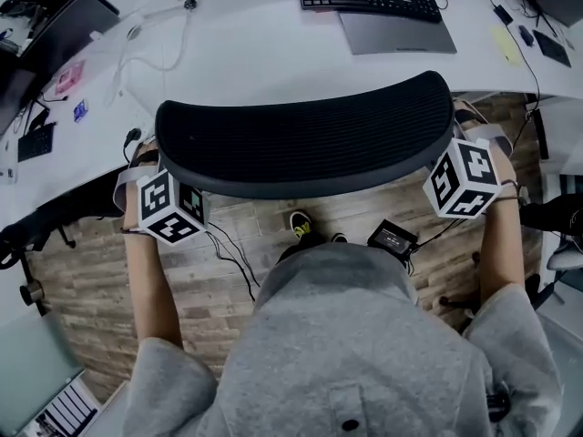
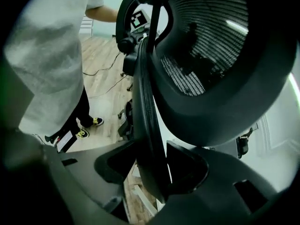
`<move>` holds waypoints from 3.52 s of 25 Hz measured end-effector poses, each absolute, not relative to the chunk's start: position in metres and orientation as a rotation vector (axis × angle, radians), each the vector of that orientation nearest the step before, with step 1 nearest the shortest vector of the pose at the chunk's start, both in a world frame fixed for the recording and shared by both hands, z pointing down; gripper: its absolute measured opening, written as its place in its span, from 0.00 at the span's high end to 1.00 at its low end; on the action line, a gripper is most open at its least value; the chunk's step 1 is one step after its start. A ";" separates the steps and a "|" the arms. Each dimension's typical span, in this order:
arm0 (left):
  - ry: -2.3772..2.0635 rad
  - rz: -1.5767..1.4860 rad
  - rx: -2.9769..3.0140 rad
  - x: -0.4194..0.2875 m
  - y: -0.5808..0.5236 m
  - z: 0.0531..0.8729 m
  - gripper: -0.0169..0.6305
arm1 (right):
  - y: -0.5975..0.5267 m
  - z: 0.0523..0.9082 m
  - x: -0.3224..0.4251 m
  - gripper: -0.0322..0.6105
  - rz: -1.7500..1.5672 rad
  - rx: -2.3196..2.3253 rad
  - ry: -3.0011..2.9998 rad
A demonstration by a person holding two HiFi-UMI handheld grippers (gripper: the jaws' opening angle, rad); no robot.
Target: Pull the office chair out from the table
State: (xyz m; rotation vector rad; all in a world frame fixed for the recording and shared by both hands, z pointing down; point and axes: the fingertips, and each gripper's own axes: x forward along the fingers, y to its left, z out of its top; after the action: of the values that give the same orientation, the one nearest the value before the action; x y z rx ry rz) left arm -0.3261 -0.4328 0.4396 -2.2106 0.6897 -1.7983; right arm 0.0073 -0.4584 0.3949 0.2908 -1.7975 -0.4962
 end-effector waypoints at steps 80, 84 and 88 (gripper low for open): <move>0.768 -1.767 -2.097 -0.263 -0.287 0.425 0.76 | -0.334 0.421 0.068 0.81 -0.764 0.398 -1.641; 0.802 -1.784 -2.089 -0.265 -0.276 0.426 0.76 | -0.328 0.421 0.068 0.81 -0.780 0.382 -1.647; 0.820 -1.785 -2.102 -0.262 -0.259 0.425 0.76 | -0.321 0.421 0.065 0.81 -0.800 0.363 -1.655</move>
State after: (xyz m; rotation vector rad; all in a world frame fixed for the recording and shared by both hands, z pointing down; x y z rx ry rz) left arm -0.2623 -0.2592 0.4249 -2.1025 0.8202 -1.7851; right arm 0.0651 -0.3210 0.4213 0.3628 -1.6551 -0.8000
